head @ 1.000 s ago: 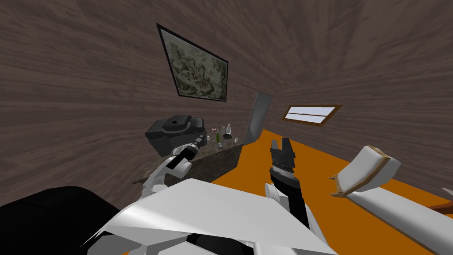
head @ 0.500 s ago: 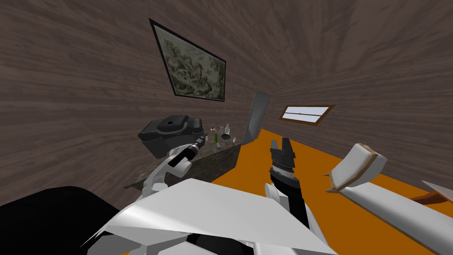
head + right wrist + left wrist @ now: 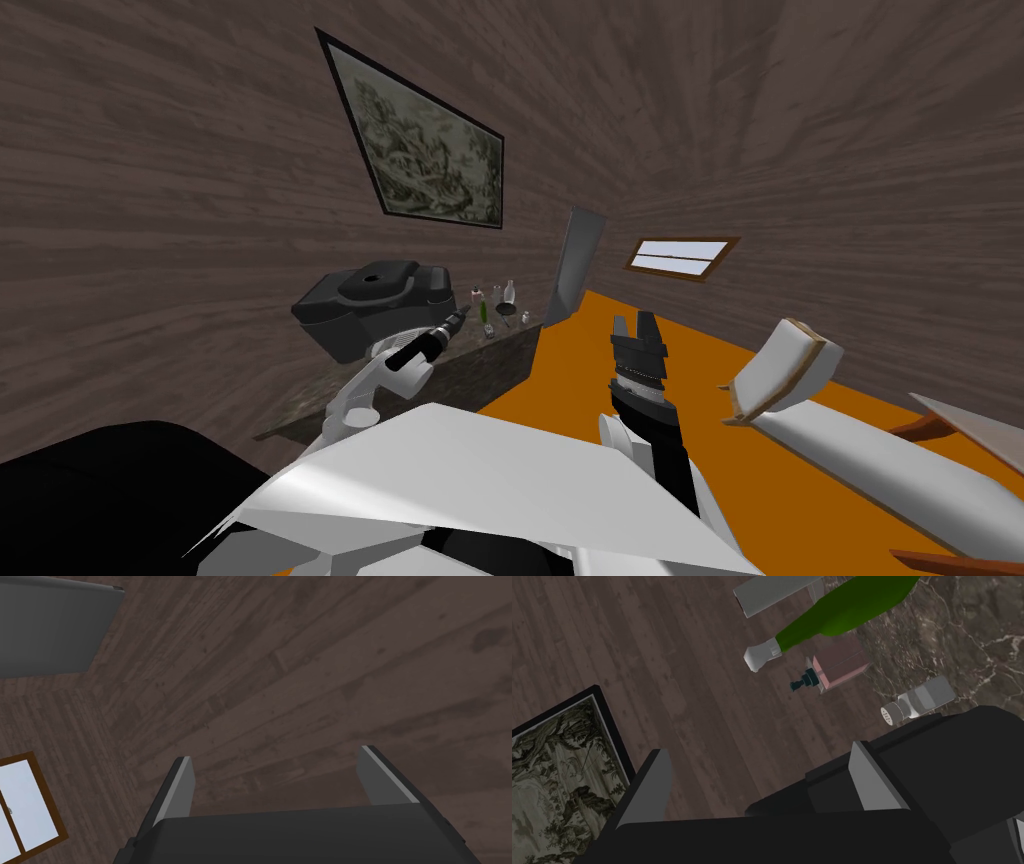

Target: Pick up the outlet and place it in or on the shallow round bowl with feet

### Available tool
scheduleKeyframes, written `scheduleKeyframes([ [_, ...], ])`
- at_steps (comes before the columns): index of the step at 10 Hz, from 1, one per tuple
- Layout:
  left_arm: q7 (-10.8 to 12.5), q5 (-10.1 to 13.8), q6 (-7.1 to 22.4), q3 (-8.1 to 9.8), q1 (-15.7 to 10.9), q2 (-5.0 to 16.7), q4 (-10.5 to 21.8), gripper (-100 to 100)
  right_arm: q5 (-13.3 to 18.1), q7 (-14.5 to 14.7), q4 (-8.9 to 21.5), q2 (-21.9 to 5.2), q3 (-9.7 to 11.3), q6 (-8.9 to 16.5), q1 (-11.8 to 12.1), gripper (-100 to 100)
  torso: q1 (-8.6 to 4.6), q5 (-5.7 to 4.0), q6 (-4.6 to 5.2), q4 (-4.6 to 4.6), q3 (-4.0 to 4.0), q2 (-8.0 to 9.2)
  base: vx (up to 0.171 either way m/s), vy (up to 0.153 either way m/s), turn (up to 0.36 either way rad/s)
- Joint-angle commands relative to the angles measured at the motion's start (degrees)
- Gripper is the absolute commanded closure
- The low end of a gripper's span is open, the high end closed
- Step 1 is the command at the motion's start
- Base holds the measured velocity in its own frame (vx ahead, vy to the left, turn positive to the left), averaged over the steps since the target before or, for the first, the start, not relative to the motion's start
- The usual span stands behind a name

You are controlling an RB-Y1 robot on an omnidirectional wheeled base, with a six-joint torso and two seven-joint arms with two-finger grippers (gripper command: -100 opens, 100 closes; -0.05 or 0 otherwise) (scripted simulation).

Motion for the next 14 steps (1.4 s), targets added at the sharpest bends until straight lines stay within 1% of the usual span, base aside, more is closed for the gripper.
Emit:
scheduleKeyframes([
  [1, -0.4, 0.2, 2.5, -0.11, 0.1, 0.4, -0.1, -100, 0.0, 0.0, 0.0, 0.0, 0.0, 0.0, 0.0, 0, 0.0, 0.0, 0.0, 0.0, 0.0, 0.0, 0.019, -0.022, -0.038],
  [2, -1.2, 0.5, 4.2, -0.34, -0.2, 1.1, -0.1, -100, 0.0, 0.0, 0.0, 0.0, 0.0, 0.0, 0.0, 0, 0.02, 0.0, -0.02, 0.0, 0.01, 0.02, 0.027, -0.032, -0.085],
  [3, -1.2, 0.5, 5.7, -0.34, -0.2, 1.1, -0.1, -100, 0.0, 0.0, 0.0, 0.0, 0.0, 0.0, 0.0, 0, -0.01, 0.0, 0.0, 0.0, 0.0, -0.01, 0.023, -0.029, -0.036],
  [4, -1.9, 0.8, 7.5, -0.57, -0.5, 1.9, -0.2, -100, 0.0, 0.0, 0.0, 0.0, 0.0, 0.0, 0.0, 0, 0.0, 0.0, -0.02, 0.0, 0.0, 0.0, 0.025, -0.042, -0.068],
  [5, -1.9, 0.8, 8.8, -0.57, -0.5, 1.9, -0.2, -100, 0.0, 0.0, 0.0, 0.0, 0.0, 0.0, 0.0, 0, -0.04, -0.01, -0.01, 0.0, 0.0, 0.0, 0.023, -0.03, -0.034],
  [6, -2.7, 1.1, 10.6, -0.83, -0.7, 2.6, -0.2, -100, 0.0, 0.0, 0.0, 0.0, 0.0, 0.0, 0.0, 0, -0.01, -0.01, -0.02, 0.0, 0.0, 0.01, 0.037, -0.027, -0.079],
  [7, -2.7, 1.1, 11.8, -0.83, -0.7, 2.6, -0.2, -100, 0.0, 0.0, 0.0, 0.0, 0.0, 0.0, 0.0, 0, 0.0, 0.0, 0.0, -0.01, -0.02, -0.03, 0.028, -0.021, -0.033],
  [8, -3.4, 1.4, 13.7, -1.12, -0.9, 3.4, -0.1, -100, 0.0, 0.0, 0.0, 0.0, 0.0, 0.0, 0.0, 0, 0.02, 0.0, -0.02, -0.01, -0.01, -0.01, 0.024, -0.029, -0.053],
  [9, -3.4, 1.4, 14.5, -1.12, -0.9, 3.4, -0.1, -100, 0.0, 0.0, 0.0, 0.0, 0.0, 0.0, 0.0, 0, 0.0, 0.0, -0.01, 0.0, 0.0, -0.01, 0.024, -0.025, -0.036],
  [10, -4.2, 1.6, 16.8, -1.42, -1.1, 4.2, -0.1, -100, 0.0, 0.0, 0.0, 0.0, 0.0, 0.0, 0.0, 0, 0.01, 0.0, -0.02, 0.0, 0.0, 0.01, 0.034, -0.031, -0.067],
  [11, -4.2, 1.6, 17.1, -1.42, -1.1, 4.2, -0.1, -100, 0.0, 0.0, 0.0, 0.0, 0.0, 0.0, 0.0, 0, -0.01, 0.0, -0.01, 0.0, -0.01, -0.02, 0.034, -0.029, -0.033],
  [12, -5.0, 1.8, 19.5, -1.75, -1.2, 4.9, 0.0, -100, 0.0, 0.0, 0.0, 0.0, 0.0, 0.0, 0.0, 0, 0.0, 0.0, -0.02, -0.01, -0.01, -0.02, 0.043, -0.034, -0.066],
  [14, -6.7, 2.2, 23.1, -2.47, -1.1, 6.4, 0.2, -100, 0.0, 0.0, 0.0, 0.0, 0.0, 0.0, 0.0, 0, -0.01, -0.01, -0.01, -0.02, -0.05, -0.08, 0.063, -0.036, -0.1],
])
